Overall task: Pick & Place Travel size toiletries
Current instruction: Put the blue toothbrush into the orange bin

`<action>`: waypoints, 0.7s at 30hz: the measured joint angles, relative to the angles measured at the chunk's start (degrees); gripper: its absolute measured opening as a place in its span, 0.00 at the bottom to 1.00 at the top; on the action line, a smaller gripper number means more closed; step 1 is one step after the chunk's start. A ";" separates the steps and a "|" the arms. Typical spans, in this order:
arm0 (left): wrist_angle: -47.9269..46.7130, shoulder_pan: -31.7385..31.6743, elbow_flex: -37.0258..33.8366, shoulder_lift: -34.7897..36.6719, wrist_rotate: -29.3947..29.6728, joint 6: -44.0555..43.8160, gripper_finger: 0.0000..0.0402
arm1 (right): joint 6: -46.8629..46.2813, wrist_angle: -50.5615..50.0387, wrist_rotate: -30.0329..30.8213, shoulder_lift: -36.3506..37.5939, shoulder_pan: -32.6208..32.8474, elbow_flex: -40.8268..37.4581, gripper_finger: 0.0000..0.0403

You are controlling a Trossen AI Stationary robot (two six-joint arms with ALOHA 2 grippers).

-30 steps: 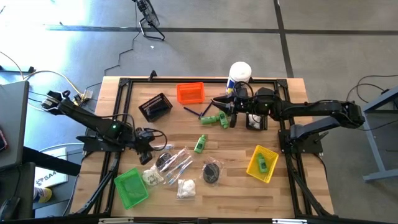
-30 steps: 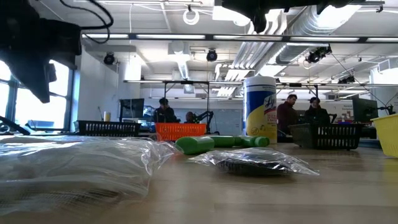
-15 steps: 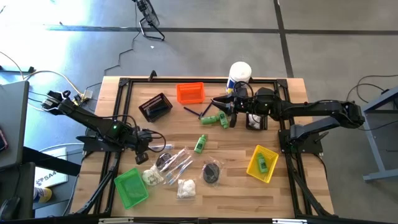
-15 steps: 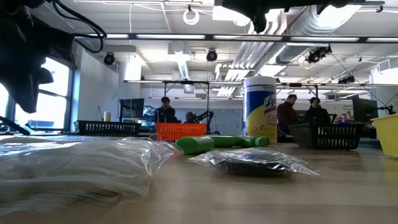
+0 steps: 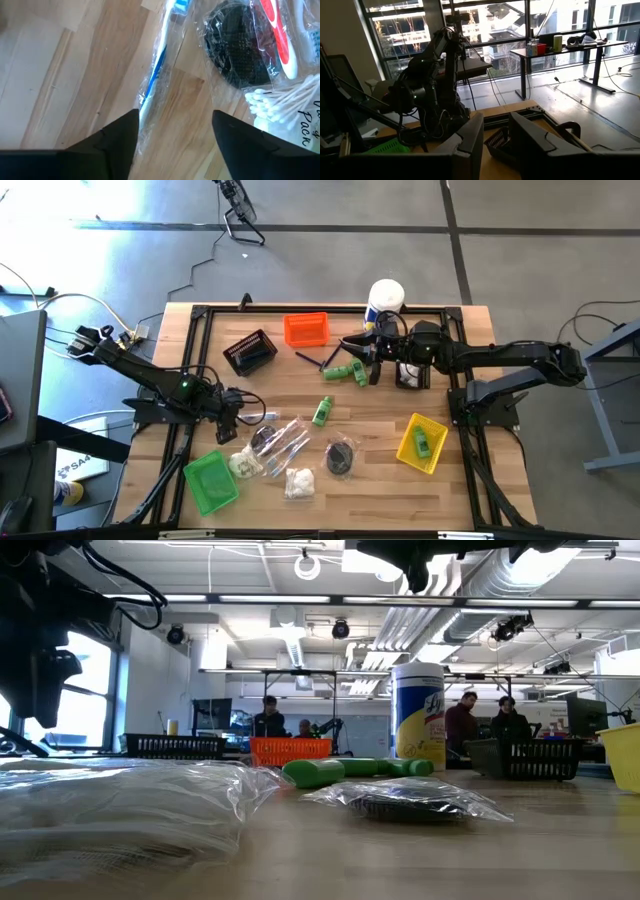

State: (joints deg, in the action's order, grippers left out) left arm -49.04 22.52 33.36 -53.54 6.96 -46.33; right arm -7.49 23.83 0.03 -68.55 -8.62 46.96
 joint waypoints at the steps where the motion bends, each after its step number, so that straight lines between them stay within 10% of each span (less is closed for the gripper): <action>1: 0.00 0.00 0.00 0.00 0.00 0.00 0.64 | 0.00 0.00 0.00 0.00 0.00 0.00 0.21; 21: 5.60 0.00 -6.77 -0.02 3.96 -0.38 0.59 | 0.00 -0.07 0.02 0.00 0.00 0.00 0.21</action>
State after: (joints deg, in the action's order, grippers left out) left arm -43.43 22.52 26.60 -53.56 10.92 -46.70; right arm -7.49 23.77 0.05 -68.55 -8.62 46.96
